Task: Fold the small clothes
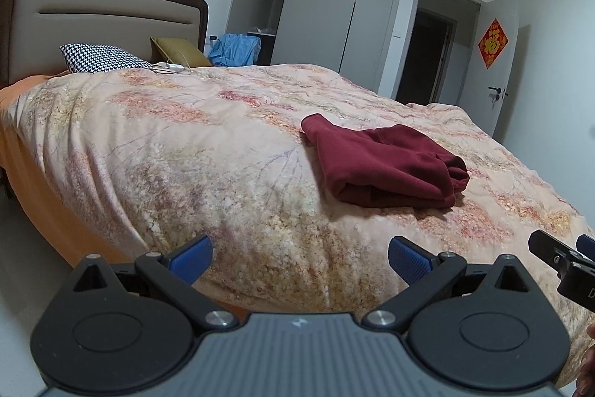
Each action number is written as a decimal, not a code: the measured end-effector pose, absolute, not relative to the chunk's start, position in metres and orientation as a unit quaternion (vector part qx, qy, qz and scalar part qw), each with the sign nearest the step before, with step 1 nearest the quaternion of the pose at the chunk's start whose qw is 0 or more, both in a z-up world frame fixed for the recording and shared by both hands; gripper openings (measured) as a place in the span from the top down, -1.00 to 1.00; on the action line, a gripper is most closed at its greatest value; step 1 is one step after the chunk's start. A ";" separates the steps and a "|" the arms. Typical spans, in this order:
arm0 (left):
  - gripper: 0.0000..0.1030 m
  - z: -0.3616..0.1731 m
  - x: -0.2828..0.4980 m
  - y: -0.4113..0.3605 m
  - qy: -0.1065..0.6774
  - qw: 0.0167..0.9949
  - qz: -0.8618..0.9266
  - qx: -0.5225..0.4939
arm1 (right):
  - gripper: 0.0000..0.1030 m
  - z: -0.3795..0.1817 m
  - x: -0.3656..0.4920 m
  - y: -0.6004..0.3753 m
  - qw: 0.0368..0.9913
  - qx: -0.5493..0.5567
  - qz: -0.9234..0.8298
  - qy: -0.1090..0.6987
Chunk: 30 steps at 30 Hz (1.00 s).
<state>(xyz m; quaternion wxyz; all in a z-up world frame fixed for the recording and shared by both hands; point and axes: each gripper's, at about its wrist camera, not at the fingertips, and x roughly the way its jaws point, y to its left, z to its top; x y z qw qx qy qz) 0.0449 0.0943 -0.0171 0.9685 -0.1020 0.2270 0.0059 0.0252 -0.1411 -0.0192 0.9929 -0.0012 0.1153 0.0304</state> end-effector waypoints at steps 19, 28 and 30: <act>-1.00 -0.018 0.045 0.094 0.229 0.968 0.006 -0.102 | -0.99 -0.020 0.028 -0.141 0.992 0.000 0.030 0.121; -1.00 -0.021 0.044 0.095 0.231 0.967 0.006 -0.105 | -0.99 -0.020 0.029 -0.141 0.992 0.001 0.030 0.122; -1.00 -0.021 0.044 0.096 0.231 0.967 0.006 -0.106 | -0.99 -0.020 0.029 -0.141 0.992 0.001 0.030 0.122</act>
